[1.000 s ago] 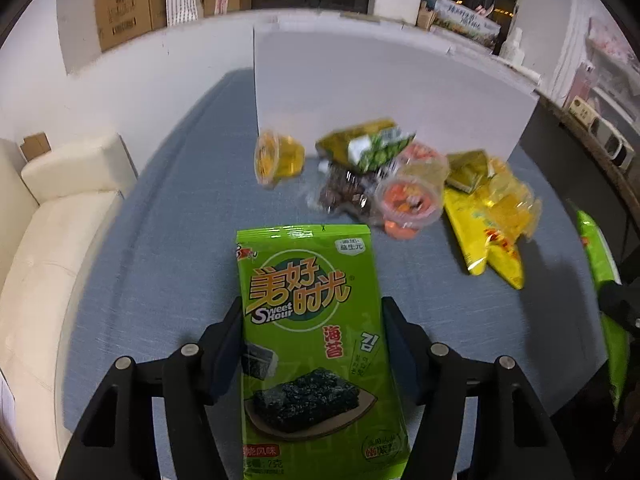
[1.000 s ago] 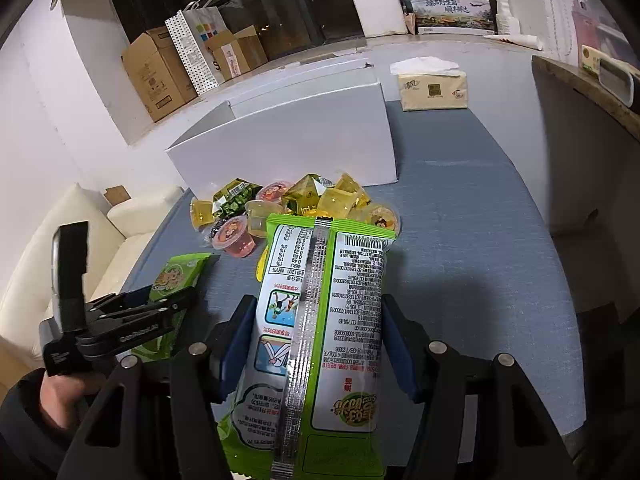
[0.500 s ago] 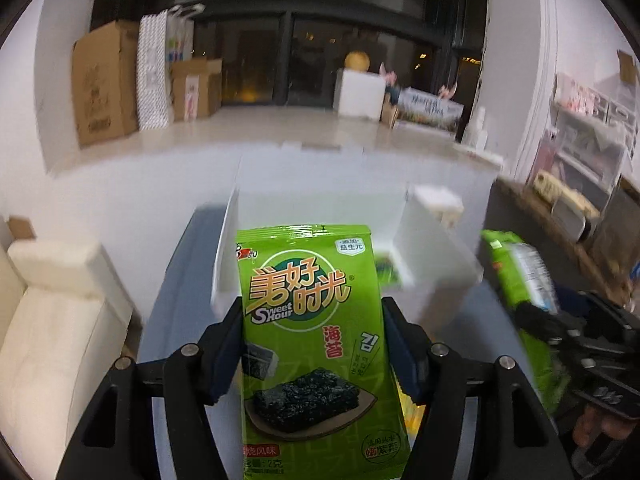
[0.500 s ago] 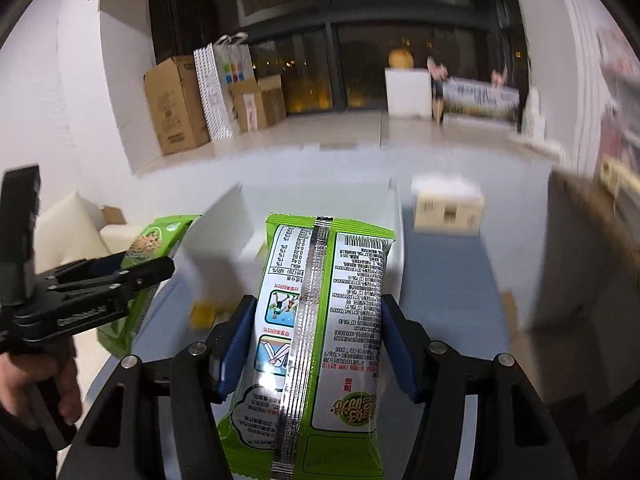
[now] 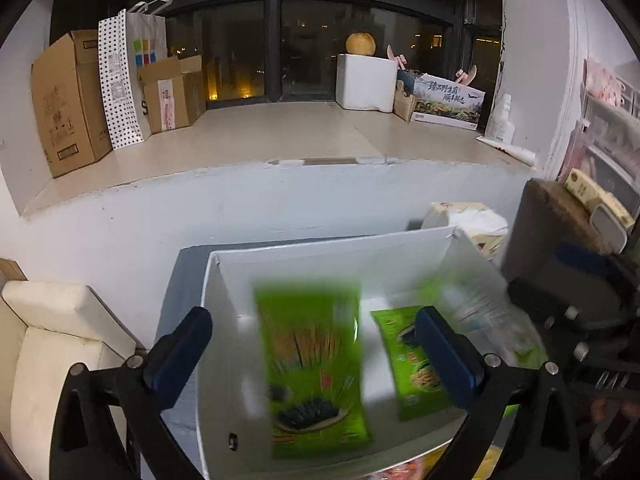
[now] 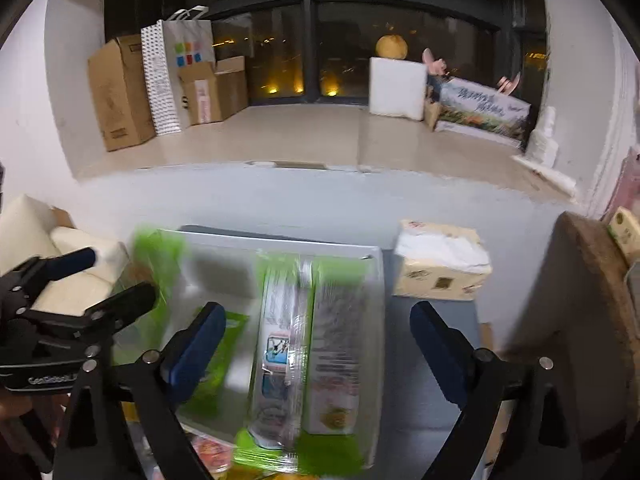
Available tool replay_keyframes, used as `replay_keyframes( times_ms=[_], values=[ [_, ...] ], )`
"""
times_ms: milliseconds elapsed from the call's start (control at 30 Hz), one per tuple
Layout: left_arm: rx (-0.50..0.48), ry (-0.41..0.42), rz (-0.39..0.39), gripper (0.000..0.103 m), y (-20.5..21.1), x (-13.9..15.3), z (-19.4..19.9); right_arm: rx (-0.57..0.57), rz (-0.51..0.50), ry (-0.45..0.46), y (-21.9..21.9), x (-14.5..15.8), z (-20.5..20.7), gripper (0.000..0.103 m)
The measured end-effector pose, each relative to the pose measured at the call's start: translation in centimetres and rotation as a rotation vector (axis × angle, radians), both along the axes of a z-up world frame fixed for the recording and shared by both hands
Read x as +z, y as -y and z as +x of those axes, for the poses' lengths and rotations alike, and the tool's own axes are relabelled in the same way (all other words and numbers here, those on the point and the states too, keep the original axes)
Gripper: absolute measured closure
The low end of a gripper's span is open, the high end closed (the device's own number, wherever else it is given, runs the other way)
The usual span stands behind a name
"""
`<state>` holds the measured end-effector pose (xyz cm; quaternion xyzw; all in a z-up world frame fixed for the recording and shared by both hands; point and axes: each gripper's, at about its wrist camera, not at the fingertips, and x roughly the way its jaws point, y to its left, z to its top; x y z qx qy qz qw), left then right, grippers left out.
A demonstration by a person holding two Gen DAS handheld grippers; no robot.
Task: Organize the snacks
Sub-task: 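Lower both held packs into the white box and open both tools, then grasp a yellow jelly cup with the right tool while the left grasps another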
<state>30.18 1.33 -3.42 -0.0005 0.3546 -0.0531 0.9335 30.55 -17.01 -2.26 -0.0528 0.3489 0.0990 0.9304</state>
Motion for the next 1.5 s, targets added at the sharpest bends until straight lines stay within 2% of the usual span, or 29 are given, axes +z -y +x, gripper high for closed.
replay_keyframes(
  times_ms=[33, 133, 367, 500, 633, 800, 900, 1067, 1233, 1400, 1467, 1500],
  values=[
    [-0.005, -0.009, -0.012, 0.000, -0.2, -0.4, -0.4, -0.003, 0.010, -0.008, 0.3, -0.3, 0.0, 0.000],
    [-0.009, -0.050, -0.054, 0.000, -1.0, -1.1, -0.7, -0.004, 0.044, -0.017, 1.1, -0.4, -0.5, 0.000],
    [-0.015, -0.030, -0.053, 0.000, -0.7, -0.4, -3.4, 0.003, 0.083, 0.012, 2.4, 0.4, -3.1, 0.000],
    [-0.040, -0.004, -0.001, 0.000, 0.0, 0.4, -5.6, 0.010, 0.116, 0.038, 3.2, 1.0, -5.9, 0.000],
    [-0.050, 0.005, -0.019, 0.000, 0.2, 0.8, -8.6, 0.028, 0.115, 0.031, 4.0, 0.6, -8.9, 0.000],
    [-0.051, 0.011, -0.024, 0.000, 0.7, -0.2, -13.1, 0.045, 0.137, -0.003, 5.0, -1.9, -13.1, 0.000],
    [-0.044, 0.003, -0.053, 0.000, 0.7, -1.6, -16.0, 0.039, 0.129, -0.040, 5.6, -4.5, -15.2, 0.000],
    [-0.034, -0.044, -0.091, 0.000, 0.8, -5.1, -20.5, 0.090, 0.121, -0.078, 6.8, -9.1, -17.6, 0.000],
    [-0.010, -0.069, -0.134, 0.000, 0.5, -7.2, -24.5, 0.118, 0.078, -0.116, 7.7, -12.3, -17.6, 0.000],
    [-0.009, -0.082, -0.160, 0.000, 0.3, -8.2, -27.0, 0.166, 0.076, -0.152, 7.6, -14.0, -15.7, 0.003],
    [-0.006, -0.089, -0.151, 0.000, 0.1, -8.5, -27.3, 0.161, 0.078, -0.168, 7.7, -14.6, -14.4, 0.008],
    [-0.005, -0.094, -0.151, 0.000, 0.0, -8.7, -27.3, 0.163, 0.084, -0.175, 7.6, -14.8, -14.0, 0.015]
  ],
)
